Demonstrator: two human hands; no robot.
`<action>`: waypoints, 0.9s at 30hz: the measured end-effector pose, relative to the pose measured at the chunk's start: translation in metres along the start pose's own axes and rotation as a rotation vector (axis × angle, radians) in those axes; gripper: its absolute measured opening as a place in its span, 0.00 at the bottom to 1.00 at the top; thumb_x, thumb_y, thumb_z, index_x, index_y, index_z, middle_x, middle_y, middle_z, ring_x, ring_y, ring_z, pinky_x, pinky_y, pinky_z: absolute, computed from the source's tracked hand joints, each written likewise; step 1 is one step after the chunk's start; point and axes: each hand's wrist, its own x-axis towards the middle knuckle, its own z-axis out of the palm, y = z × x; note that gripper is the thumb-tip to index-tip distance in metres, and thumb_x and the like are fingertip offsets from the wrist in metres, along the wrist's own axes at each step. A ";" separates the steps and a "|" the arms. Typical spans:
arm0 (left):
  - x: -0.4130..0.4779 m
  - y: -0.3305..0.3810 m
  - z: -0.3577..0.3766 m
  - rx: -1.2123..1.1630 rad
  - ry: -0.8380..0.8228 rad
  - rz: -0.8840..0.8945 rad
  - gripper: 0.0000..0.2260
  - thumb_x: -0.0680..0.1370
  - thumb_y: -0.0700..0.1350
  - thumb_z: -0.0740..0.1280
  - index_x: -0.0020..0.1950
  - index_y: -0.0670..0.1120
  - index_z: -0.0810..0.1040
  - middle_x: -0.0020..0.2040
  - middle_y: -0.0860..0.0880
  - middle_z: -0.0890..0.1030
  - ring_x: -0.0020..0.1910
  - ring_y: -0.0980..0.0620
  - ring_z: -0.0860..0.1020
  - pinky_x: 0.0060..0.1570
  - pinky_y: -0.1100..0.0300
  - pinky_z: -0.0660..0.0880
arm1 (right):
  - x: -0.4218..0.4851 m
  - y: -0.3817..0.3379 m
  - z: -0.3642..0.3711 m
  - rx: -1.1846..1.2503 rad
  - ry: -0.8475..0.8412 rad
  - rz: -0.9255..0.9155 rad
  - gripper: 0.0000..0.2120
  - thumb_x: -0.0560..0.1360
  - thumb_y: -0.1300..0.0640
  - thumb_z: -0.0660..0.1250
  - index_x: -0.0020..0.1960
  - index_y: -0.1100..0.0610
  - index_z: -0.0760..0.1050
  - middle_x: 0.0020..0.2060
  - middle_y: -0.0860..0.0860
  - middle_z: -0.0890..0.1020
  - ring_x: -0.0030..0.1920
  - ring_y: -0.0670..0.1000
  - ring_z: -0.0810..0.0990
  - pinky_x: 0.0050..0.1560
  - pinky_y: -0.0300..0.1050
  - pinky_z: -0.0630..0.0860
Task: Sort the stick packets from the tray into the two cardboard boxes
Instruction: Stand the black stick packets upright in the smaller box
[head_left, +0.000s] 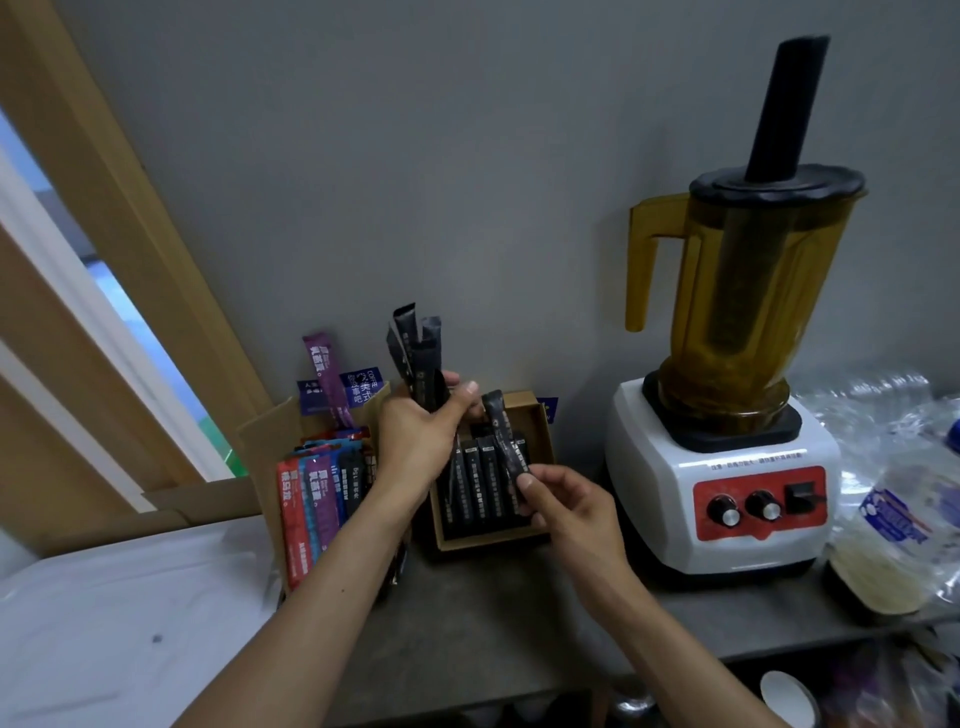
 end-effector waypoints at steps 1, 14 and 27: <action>-0.001 0.003 -0.002 -0.001 -0.032 -0.008 0.07 0.77 0.45 0.75 0.54 0.46 0.81 0.43 0.46 0.87 0.45 0.50 0.87 0.53 0.52 0.82 | -0.001 0.001 -0.001 0.026 0.001 0.017 0.08 0.77 0.57 0.72 0.55 0.57 0.84 0.47 0.56 0.88 0.46 0.53 0.85 0.50 0.50 0.80; -0.009 0.000 0.003 -0.010 -0.064 -0.118 0.07 0.76 0.41 0.76 0.50 0.47 0.80 0.42 0.47 0.85 0.43 0.54 0.86 0.50 0.51 0.82 | -0.013 -0.002 0.000 0.044 0.000 -0.107 0.07 0.81 0.58 0.67 0.57 0.60 0.77 0.49 0.55 0.88 0.49 0.55 0.88 0.41 0.41 0.81; -0.006 0.003 -0.003 -0.085 -0.144 -0.240 0.14 0.72 0.35 0.78 0.52 0.45 0.77 0.49 0.44 0.88 0.50 0.44 0.87 0.58 0.39 0.81 | -0.023 0.005 -0.002 -0.053 0.142 -0.225 0.13 0.71 0.63 0.79 0.52 0.57 0.80 0.49 0.49 0.86 0.51 0.49 0.86 0.50 0.43 0.84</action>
